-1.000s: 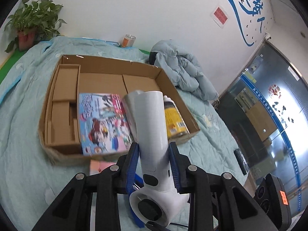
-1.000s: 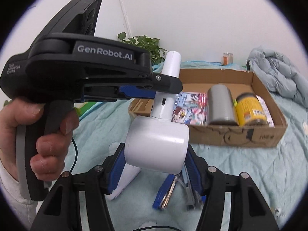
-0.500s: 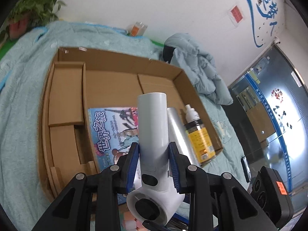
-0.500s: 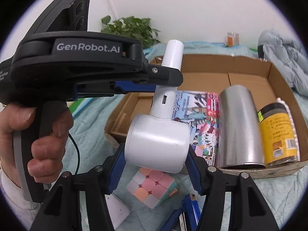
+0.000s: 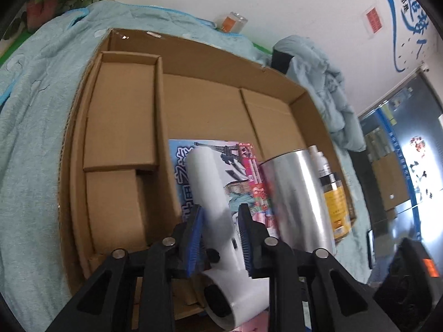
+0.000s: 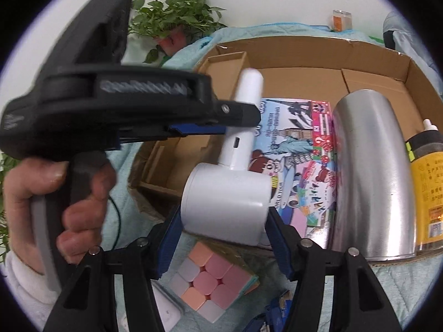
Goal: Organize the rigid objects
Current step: 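Lower the fan into the box beside the game box and open the left gripper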
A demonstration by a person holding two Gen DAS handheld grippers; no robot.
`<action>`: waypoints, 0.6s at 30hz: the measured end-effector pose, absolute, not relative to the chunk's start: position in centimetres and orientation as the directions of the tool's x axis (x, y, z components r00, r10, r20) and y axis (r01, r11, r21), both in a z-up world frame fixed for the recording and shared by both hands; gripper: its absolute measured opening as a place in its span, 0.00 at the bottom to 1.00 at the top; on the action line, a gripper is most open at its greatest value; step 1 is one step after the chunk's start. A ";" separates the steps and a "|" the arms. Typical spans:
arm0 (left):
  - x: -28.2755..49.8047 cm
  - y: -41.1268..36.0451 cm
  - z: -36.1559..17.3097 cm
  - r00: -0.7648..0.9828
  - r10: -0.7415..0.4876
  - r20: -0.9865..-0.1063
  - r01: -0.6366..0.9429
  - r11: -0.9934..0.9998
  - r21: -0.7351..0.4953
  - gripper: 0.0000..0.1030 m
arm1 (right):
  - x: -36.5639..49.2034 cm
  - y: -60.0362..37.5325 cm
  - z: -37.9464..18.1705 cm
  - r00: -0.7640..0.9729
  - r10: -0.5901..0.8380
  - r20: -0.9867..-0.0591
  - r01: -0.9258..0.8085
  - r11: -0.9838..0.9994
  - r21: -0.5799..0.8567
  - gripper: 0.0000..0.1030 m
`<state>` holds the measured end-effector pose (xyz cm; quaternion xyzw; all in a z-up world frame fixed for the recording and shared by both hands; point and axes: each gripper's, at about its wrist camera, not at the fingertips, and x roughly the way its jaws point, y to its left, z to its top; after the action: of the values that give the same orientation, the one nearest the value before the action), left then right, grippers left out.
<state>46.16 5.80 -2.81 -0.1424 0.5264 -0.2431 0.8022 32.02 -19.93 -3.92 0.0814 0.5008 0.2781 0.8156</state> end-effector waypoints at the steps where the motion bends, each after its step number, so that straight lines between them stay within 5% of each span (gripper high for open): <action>1: 46.2 6.0 -3.2 0.317 -0.552 -0.771 0.235 0.833 -0.501 0.22 | 31.7 -19.8 -3.6 0.343 0.547 -0.764 -0.385 0.823 0.417 0.59; 14: 43.3 5.4 -2.9 0.315 -0.501 -0.806 0.235 0.864 -0.445 0.23 | 30.3 -21.0 -2.8 0.360 0.556 -0.750 -0.389 0.820 0.421 0.55; 18: 41.6 5.6 -2.5 0.359 -0.475 -0.803 0.228 0.879 -0.418 0.24 | 26.0 -23.3 -0.4 0.523 0.476 -0.707 -0.398 0.870 0.292 0.81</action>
<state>41.55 5.58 -2.46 -0.1180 0.5236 -0.2155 0.8158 26.00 -23.30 -0.36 0.0469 0.4190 0.2508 0.8714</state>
